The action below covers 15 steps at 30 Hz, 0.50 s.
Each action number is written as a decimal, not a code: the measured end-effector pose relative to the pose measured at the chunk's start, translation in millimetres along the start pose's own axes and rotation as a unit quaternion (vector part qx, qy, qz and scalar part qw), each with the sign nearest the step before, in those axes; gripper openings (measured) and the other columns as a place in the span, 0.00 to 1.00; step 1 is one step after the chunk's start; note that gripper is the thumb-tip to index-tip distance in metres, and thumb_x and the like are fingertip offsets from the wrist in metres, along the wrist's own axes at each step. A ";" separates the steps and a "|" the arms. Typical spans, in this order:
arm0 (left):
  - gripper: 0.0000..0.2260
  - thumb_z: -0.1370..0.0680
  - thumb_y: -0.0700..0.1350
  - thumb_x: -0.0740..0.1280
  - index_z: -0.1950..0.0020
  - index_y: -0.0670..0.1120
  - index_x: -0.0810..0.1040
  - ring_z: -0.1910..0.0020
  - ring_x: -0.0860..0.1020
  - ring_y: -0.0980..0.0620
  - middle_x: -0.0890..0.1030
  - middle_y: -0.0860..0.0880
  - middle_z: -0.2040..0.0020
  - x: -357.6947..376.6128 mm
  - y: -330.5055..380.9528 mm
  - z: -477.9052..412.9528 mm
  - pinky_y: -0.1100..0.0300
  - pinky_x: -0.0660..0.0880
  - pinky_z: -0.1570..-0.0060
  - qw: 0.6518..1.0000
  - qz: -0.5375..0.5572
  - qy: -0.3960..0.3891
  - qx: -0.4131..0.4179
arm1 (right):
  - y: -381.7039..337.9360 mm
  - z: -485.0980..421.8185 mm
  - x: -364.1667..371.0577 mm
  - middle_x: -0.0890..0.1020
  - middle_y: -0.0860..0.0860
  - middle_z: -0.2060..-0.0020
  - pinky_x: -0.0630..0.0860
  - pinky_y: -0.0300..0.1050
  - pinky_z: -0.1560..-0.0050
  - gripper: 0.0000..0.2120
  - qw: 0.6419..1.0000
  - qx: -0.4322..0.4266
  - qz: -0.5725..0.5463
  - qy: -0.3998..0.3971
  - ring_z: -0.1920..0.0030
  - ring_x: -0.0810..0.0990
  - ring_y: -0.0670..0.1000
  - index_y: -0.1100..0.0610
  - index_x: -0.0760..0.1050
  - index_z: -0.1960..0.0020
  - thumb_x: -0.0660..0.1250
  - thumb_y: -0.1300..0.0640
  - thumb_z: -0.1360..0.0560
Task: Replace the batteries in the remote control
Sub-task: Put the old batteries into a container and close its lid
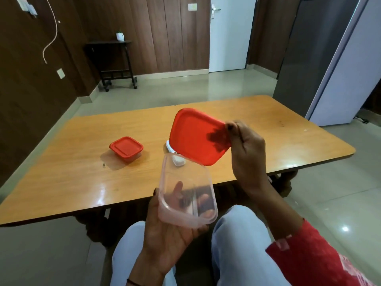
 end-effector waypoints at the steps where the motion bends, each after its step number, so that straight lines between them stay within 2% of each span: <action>1: 0.44 0.48 0.51 0.83 0.35 0.44 0.73 0.40 0.76 0.32 0.77 0.34 0.38 3.0 -2.3 -1.8 0.35 0.77 0.52 1.000 0.005 0.005 -0.015 | 6.7 -6.1 -0.7 0.77 0.43 0.67 0.70 0.37 0.67 0.12 1.000 0.020 0.004 0.010 0.67 0.74 0.40 0.58 0.76 0.57 0.56 0.59 0.19; 3: 0.41 0.41 0.53 0.81 0.32 0.44 0.71 0.37 0.73 0.31 0.73 0.33 0.33 5.9 -1.0 -6.7 0.35 0.75 0.47 0.999 -0.012 -0.008 -0.029 | 29.0 -15.3 -4.0 0.75 0.45 0.69 0.67 0.41 0.68 0.15 0.997 0.069 0.027 0.027 0.69 0.70 0.42 0.59 0.76 0.59 0.57 0.54 0.19; 5: 0.34 0.32 0.59 0.72 0.30 0.46 0.70 0.33 0.69 0.31 0.69 0.32 0.31 6.2 2.4 -13.0 0.32 0.69 0.39 0.998 -0.019 -0.038 -0.037 | 58.3 -20.8 -11.6 0.76 0.48 0.68 0.68 0.45 0.67 0.16 0.989 0.125 0.062 0.039 0.69 0.71 0.44 0.58 0.78 0.57 0.58 0.50 0.20; 7: 0.35 0.31 0.64 0.66 0.29 0.47 0.70 0.32 0.67 0.30 0.68 0.32 0.30 1.5 5.7 -22.6 0.29 0.66 0.39 0.997 -0.015 -0.048 -0.057 | 89.8 -22.9 -25.3 0.77 0.50 0.67 0.71 0.48 0.65 0.14 0.968 0.228 0.040 0.096 0.65 0.74 0.48 0.57 0.78 0.56 0.60 0.48 0.21; 9: 0.41 0.36 0.67 0.70 0.28 0.48 0.67 0.31 0.67 0.30 0.67 0.32 0.29 -1.2 7.4 -32.7 0.27 0.63 0.39 0.996 -0.022 -0.052 -0.072 | 121.6 -18.1 -42.3 0.77 0.51 0.66 0.74 0.48 0.61 0.13 0.919 0.351 -0.016 0.179 0.61 0.75 0.52 0.59 0.77 0.55 0.62 0.49 0.22; 11: 0.44 0.39 0.66 0.73 0.29 0.46 0.69 0.32 0.68 0.30 0.69 0.32 0.30 0.2 5.7 -44.4 0.26 0.61 0.38 0.994 -0.042 -0.067 -0.078 | 148.8 -9.2 -58.1 0.79 0.54 0.58 0.79 0.48 0.57 0.14 0.851 0.451 -0.081 0.257 0.56 0.78 0.53 0.62 0.77 0.48 0.64 0.51 0.22; 13: 0.38 0.35 0.62 0.72 0.31 0.43 0.71 0.32 0.68 0.30 0.71 0.33 0.31 4.0 -0.4 -57.9 0.27 0.60 0.36 0.992 -0.062 -0.073 -0.084 | 168.7 -2.4 -68.9 0.79 0.58 0.50 0.81 0.48 0.59 0.13 0.785 0.501 -0.163 0.326 0.55 0.79 0.54 0.62 0.75 0.42 0.64 0.55 0.22; 15: 0.32 0.30 0.57 0.68 0.30 0.42 0.70 0.33 0.70 0.32 0.73 0.34 0.33 7.6 -8.6 -79.0 0.30 0.65 0.37 0.991 -0.088 -0.037 -0.092 | 182.8 -0.8 -74.8 0.75 0.61 0.46 0.81 0.46 0.64 0.13 0.748 0.504 -0.231 0.365 0.58 0.79 0.56 0.63 0.72 0.39 0.63 0.60 0.22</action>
Point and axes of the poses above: each hand's wrist, its own z-axis away from the middle knuckle, its own x-axis out of the palm, y = z × x, the point moved 3 cm from there along -z, towards the middle knuckle
